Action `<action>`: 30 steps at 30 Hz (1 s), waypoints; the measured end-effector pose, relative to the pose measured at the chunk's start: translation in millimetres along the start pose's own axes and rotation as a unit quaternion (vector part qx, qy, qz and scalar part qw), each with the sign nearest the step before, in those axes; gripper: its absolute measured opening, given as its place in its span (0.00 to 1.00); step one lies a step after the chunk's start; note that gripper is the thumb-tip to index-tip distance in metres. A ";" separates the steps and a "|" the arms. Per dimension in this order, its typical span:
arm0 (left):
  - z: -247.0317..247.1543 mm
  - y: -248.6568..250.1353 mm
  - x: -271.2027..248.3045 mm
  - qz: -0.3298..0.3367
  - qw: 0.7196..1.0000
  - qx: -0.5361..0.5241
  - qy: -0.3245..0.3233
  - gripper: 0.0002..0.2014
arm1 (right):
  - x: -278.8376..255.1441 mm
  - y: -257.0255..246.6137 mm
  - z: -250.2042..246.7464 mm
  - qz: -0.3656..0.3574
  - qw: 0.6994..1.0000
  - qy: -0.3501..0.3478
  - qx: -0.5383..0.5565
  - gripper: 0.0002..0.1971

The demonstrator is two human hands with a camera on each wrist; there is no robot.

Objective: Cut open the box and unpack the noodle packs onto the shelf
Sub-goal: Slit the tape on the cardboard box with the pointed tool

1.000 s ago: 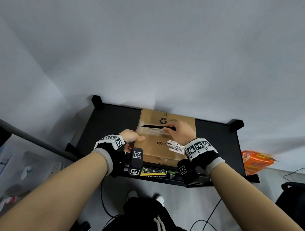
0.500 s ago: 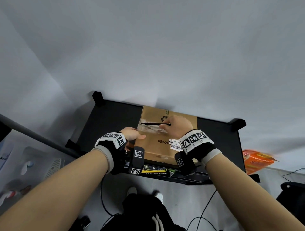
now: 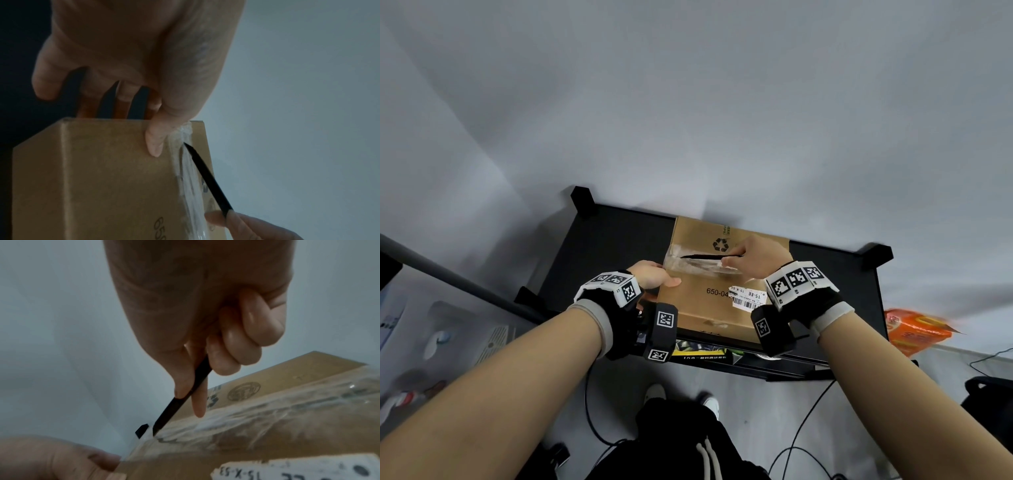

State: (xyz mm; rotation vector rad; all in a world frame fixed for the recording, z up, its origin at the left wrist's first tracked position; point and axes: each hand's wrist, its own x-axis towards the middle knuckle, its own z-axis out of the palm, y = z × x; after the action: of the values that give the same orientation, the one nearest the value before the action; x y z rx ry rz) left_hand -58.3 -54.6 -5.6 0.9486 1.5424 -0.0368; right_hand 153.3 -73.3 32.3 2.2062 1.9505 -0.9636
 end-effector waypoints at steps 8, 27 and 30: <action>-3.9 3.5 23.3 0.012 0.999 0.051 0.003 0.34 | -10.7 36.7 -17.1 0.047 0.999 0.010 -0.003 0.15; 9.7 13.9 13.8 0.003 0.993 0.110 0.040 0.26 | -60.6 155.6 -67.2 0.159 0.987 -0.009 0.008 0.06; 7.7 13.8 19.8 0.001 0.997 0.070 0.035 0.26 | -65.5 151.8 -74.3 0.144 0.989 0.001 0.030 0.06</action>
State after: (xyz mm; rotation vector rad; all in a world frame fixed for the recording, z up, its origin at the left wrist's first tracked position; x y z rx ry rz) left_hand -42.1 -39.0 -17.3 1.0720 1.6191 -0.1127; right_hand 321.3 -131.2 68.3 2.4319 1.5603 -0.9848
